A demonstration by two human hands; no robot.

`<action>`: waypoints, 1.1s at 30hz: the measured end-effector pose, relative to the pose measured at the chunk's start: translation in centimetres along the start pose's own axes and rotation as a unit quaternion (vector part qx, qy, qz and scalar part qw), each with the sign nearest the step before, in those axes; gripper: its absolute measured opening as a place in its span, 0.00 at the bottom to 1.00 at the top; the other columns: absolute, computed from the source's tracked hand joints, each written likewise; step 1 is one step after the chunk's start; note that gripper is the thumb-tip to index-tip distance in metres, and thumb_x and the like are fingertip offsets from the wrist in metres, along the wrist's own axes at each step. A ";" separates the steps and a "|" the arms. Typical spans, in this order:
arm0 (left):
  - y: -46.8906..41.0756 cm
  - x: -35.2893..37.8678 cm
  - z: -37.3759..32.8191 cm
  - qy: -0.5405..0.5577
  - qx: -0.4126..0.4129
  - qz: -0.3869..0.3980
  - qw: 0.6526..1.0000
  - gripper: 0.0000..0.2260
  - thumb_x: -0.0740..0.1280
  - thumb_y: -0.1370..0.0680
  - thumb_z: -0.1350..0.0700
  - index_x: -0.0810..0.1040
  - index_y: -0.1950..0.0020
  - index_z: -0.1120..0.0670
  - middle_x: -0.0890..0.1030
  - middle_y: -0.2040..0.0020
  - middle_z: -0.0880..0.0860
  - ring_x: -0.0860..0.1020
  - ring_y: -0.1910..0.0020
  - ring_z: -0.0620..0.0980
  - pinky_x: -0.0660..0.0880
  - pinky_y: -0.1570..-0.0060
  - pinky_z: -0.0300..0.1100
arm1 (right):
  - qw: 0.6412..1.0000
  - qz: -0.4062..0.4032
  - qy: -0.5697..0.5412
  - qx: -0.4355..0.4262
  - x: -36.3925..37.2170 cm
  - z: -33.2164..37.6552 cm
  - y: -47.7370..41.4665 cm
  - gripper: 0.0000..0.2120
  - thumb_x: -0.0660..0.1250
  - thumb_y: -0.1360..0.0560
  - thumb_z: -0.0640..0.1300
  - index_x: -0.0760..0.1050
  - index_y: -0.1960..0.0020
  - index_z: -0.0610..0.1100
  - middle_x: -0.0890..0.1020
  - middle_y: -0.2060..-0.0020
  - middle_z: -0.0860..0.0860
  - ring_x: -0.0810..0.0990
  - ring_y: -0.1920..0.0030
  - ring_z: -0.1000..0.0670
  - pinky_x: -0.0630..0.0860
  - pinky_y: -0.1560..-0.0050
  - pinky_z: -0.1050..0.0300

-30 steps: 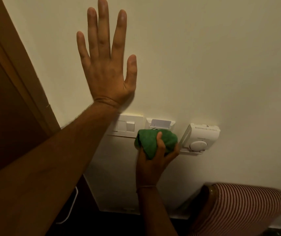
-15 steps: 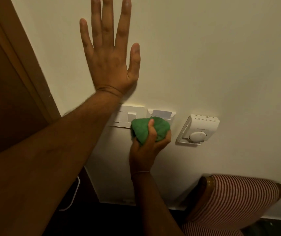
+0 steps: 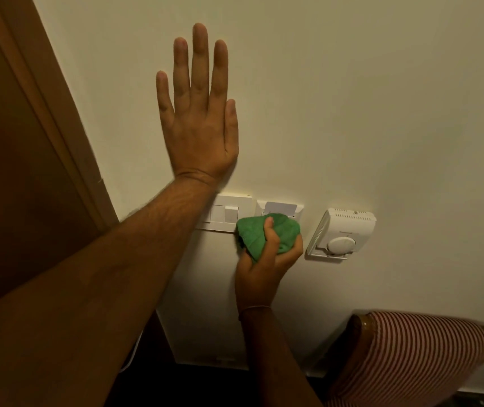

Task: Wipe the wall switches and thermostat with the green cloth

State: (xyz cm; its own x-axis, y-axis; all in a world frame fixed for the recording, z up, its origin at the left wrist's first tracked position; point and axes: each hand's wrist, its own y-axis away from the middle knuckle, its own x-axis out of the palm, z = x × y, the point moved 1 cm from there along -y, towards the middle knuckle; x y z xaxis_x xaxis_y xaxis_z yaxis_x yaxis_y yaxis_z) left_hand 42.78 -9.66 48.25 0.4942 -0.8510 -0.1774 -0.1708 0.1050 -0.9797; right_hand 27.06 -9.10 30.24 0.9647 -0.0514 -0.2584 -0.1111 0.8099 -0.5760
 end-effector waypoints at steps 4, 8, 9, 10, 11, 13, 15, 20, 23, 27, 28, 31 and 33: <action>0.6 -0.2 0.0 -0.002 -0.012 0.031 0.999 0.30 0.43 0.09 0.46 0.29 0.12 0.47 0.26 0.12 0.47 0.29 0.13 0.49 0.38 0.12 0.56 | 0.998 -0.033 -0.009 0.052 -1.3 -1.2 -0.2 0.32 0.66 0.28 0.40 0.68 0.25 0.52 0.62 0.26 0.38 0.66 0.24 0.33 0.70 0.26 0.31; 0.5 -0.4 0.0 0.017 -0.019 0.040 0.999 0.32 0.49 0.09 0.48 0.31 0.12 0.48 0.49 0.10 0.55 0.30 0.13 0.50 0.40 0.12 0.57 | 0.996 -0.043 -0.024 0.071 -1.2 -1.2 0.0 0.30 0.64 0.27 0.43 0.68 0.25 0.50 0.63 0.26 0.36 0.65 0.23 0.34 0.69 0.24 0.32; 0.5 -0.4 -0.1 0.019 -0.018 0.042 0.999 0.31 0.46 0.09 0.47 0.29 0.13 0.47 0.50 0.11 0.55 0.29 0.14 0.49 0.40 0.12 0.57 | 0.997 -0.027 -0.022 0.069 -0.8 -0.9 0.1 0.31 0.65 0.27 0.43 0.68 0.24 0.52 0.61 0.25 0.37 0.65 0.23 0.34 0.68 0.23 0.33; 0.6 -0.5 -0.2 0.020 -0.017 0.043 0.999 0.30 0.42 0.09 0.46 0.27 0.13 0.47 0.50 0.11 0.54 0.28 0.14 0.48 0.41 0.12 0.57 | 0.998 -0.008 -0.016 0.059 -0.3 -0.7 0.3 0.32 0.67 0.27 0.41 0.67 0.24 0.53 0.60 0.25 0.39 0.65 0.24 0.35 0.68 0.23 0.36; 0.6 -0.6 -0.2 0.022 -0.015 0.044 0.999 0.30 0.40 0.10 0.45 0.25 0.14 0.46 0.49 0.11 0.54 0.28 0.15 0.48 0.42 0.12 0.58 | 0.999 0.012 -0.003 0.042 0.2 -0.4 0.6 0.34 0.70 0.27 0.39 0.67 0.24 0.54 0.59 0.24 0.40 0.65 0.24 0.35 0.67 0.23 0.39; 0.6 -0.6 -0.2 0.026 -0.011 0.041 0.999 0.29 0.39 0.10 0.44 0.24 0.15 0.46 0.49 0.11 0.53 0.28 0.15 0.48 0.44 0.12 0.59 | 0.998 0.045 0.034 -0.002 1.1 -0.1 1.4 0.36 0.75 0.28 0.37 0.67 0.24 0.55 0.59 0.25 0.41 0.65 0.25 0.37 0.67 0.24 0.42; 0.6 -0.5 -0.1 0.028 -0.010 0.029 0.999 0.29 0.39 0.10 0.43 0.25 0.14 0.46 0.44 0.09 0.51 0.29 0.15 0.48 0.44 0.12 0.58 | 0.996 0.054 0.059 -0.026 1.2 -0.4 2.1 0.36 0.77 0.28 0.37 0.69 0.25 0.54 0.61 0.25 0.41 0.66 0.27 0.38 0.69 0.26 0.41; 0.8 0.5 0.3 0.058 -0.017 0.002 0.998 0.29 0.40 0.09 0.44 0.27 0.12 0.45 0.24 0.15 0.42 0.30 0.13 0.47 0.42 0.12 0.58 | 0.996 -0.031 0.008 0.082 -1.3 -3.0 0.8 0.36 0.71 0.30 0.31 0.68 0.25 0.50 0.63 0.28 0.34 0.65 0.25 0.33 0.67 0.23 0.33; 1.0 1.3 0.4 0.075 -0.009 -0.017 0.997 0.29 0.42 0.08 0.46 0.30 0.11 0.45 0.28 0.13 0.43 0.33 0.12 0.47 0.41 0.11 0.57 | 0.994 -0.054 -0.020 0.094 -1.6 -2.7 0.2 0.32 0.66 0.29 0.37 0.68 0.25 0.49 0.63 0.28 0.34 0.64 0.23 0.34 0.68 0.24 0.31; 0.8 2.0 0.6 0.043 -0.003 -0.025 0.999 0.30 0.45 0.08 0.46 0.31 0.11 0.45 0.31 0.10 0.42 0.32 0.12 0.44 0.35 0.12 0.52 | 0.997 0.010 -0.021 0.071 0.2 -0.7 1.1 0.35 0.69 0.28 0.37 0.67 0.24 0.53 0.60 0.25 0.40 0.65 0.23 0.36 0.66 0.22 0.36; 0.8 2.1 0.7 0.034 -0.003 -0.026 0.999 0.30 0.45 0.08 0.46 0.31 0.11 0.45 0.36 0.08 0.44 0.32 0.12 0.43 0.34 0.12 0.51 | 0.998 0.025 -0.009 0.055 0.6 -0.2 1.3 0.34 0.69 0.27 0.38 0.66 0.24 0.53 0.59 0.24 0.42 0.65 0.24 0.36 0.66 0.21 0.39; 0.9 2.2 0.9 0.042 -0.016 -0.031 0.999 0.30 0.46 0.08 0.46 0.30 0.11 0.45 0.53 0.11 0.54 0.31 0.12 0.43 0.34 0.12 0.50 | 0.999 0.038 0.027 0.022 0.3 -0.2 1.3 0.32 0.66 0.26 0.42 0.66 0.24 0.54 0.60 0.25 0.42 0.65 0.24 0.37 0.62 0.21 0.46; 1.0 2.0 0.7 0.052 -0.015 -0.032 0.998 0.30 0.45 0.08 0.46 0.29 0.11 0.44 0.51 0.09 0.51 0.31 0.13 0.43 0.36 0.12 0.51 | 0.999 0.010 0.016 0.047 -0.8 -1.0 0.8 0.33 0.67 0.28 0.39 0.67 0.25 0.53 0.62 0.26 0.38 0.66 0.25 0.35 0.64 0.21 0.42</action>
State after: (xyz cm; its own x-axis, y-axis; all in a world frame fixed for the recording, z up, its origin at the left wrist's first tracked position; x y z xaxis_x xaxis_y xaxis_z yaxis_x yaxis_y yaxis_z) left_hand 44.26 -10.91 46.85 0.4145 -0.9042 -0.1033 -0.1682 0.0355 -0.9851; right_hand 26.01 -8.98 29.25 0.9544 -0.0516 -0.2940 -0.1058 0.8625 -0.4949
